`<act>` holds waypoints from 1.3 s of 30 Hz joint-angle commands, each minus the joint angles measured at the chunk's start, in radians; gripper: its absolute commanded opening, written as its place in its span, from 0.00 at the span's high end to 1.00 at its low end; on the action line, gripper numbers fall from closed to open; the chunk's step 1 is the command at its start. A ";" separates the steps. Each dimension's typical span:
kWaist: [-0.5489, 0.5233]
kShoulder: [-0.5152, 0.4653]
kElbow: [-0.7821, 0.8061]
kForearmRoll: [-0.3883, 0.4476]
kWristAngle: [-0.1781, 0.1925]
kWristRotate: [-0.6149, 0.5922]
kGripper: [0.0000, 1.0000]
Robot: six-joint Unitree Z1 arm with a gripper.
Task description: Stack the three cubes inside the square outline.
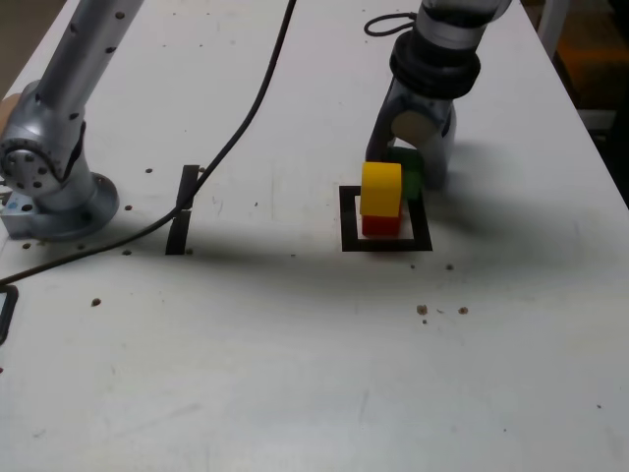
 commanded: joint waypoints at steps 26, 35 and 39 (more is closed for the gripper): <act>-0.126 -0.354 -0.136 0.301 0.077 -0.211 0.81; -0.261 -0.324 -0.110 0.280 0.069 -0.406 0.81; -0.286 -0.263 -0.106 0.268 0.040 -0.444 0.81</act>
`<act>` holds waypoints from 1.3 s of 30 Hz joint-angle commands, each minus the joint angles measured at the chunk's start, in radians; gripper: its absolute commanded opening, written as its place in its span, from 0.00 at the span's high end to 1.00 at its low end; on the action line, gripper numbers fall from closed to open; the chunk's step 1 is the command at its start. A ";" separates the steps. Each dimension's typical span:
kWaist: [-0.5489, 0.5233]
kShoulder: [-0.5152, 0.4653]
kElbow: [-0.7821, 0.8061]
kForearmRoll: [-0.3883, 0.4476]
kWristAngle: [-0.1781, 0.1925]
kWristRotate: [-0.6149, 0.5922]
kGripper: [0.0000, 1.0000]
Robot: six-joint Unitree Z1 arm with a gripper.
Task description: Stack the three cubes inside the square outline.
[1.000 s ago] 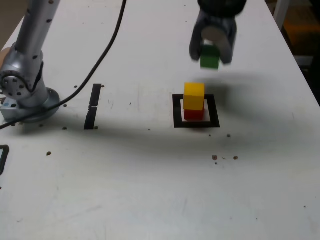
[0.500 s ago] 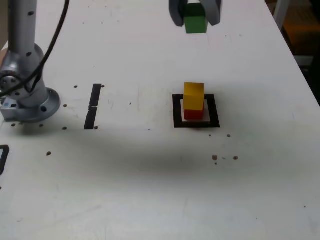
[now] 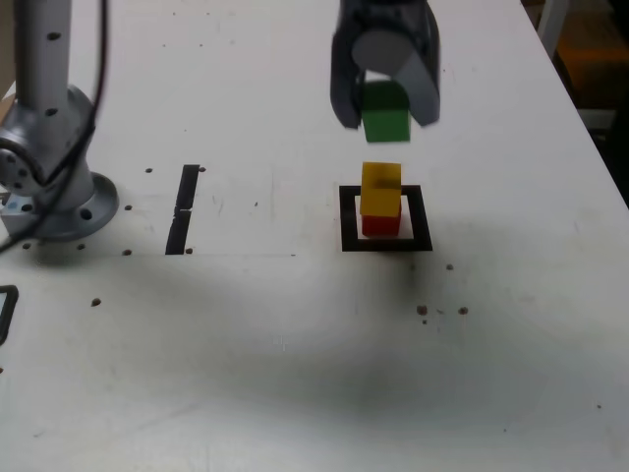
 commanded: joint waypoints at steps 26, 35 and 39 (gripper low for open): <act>0.018 0.083 0.051 -0.001 -0.046 0.026 0.63; 0.032 0.082 0.057 -0.008 -0.047 0.045 0.51; 0.034 0.084 0.058 -0.016 -0.046 0.050 0.51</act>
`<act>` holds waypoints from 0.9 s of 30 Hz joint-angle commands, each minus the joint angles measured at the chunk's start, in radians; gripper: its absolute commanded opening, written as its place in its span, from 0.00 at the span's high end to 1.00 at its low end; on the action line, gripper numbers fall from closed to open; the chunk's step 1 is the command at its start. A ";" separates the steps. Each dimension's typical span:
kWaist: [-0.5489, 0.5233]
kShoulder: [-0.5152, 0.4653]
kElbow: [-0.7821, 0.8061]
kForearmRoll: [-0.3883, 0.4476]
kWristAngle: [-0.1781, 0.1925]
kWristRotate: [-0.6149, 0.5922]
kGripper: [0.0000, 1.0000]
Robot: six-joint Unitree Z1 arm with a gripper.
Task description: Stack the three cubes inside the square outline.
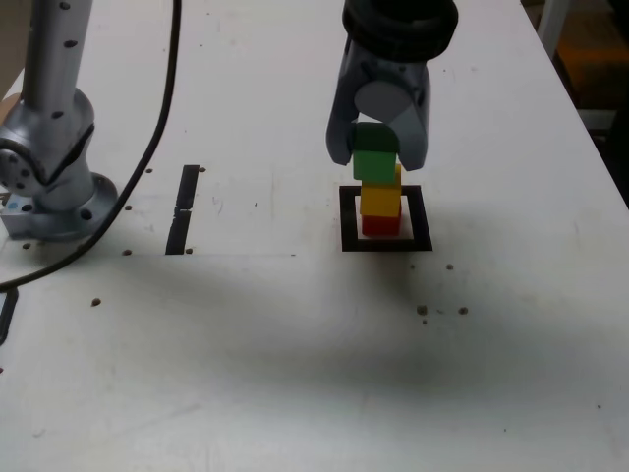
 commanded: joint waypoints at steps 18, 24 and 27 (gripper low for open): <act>0.004 0.002 0.033 -0.043 -0.009 0.012 0.37; 0.006 -0.010 0.019 -0.037 0.011 0.012 0.34; 0.011 -0.019 0.012 -0.027 0.027 0.012 0.34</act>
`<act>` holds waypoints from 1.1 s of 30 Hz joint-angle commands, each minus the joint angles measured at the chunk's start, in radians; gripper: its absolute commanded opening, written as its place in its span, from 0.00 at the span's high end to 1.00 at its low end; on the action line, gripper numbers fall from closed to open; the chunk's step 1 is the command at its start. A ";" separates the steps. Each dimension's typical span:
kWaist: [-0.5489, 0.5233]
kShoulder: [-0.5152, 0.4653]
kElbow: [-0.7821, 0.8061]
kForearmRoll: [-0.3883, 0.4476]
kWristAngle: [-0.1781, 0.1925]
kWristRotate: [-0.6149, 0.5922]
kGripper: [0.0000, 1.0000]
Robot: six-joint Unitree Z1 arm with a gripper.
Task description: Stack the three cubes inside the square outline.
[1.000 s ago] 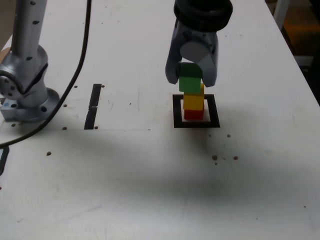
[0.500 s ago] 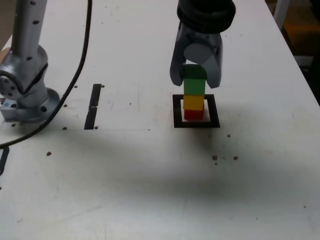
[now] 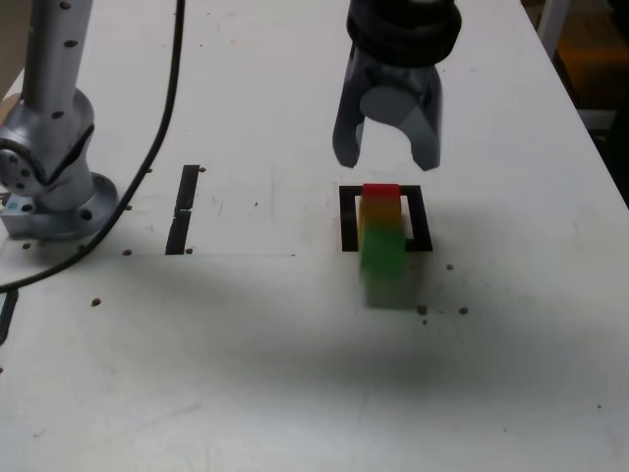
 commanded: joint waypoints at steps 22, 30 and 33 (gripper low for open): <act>-0.074 -0.102 0.046 -0.008 -0.046 -0.065 0.32; -0.184 -0.091 0.034 -0.076 -0.081 -0.213 0.30; -0.221 -0.062 0.019 -0.108 -0.103 -0.269 0.30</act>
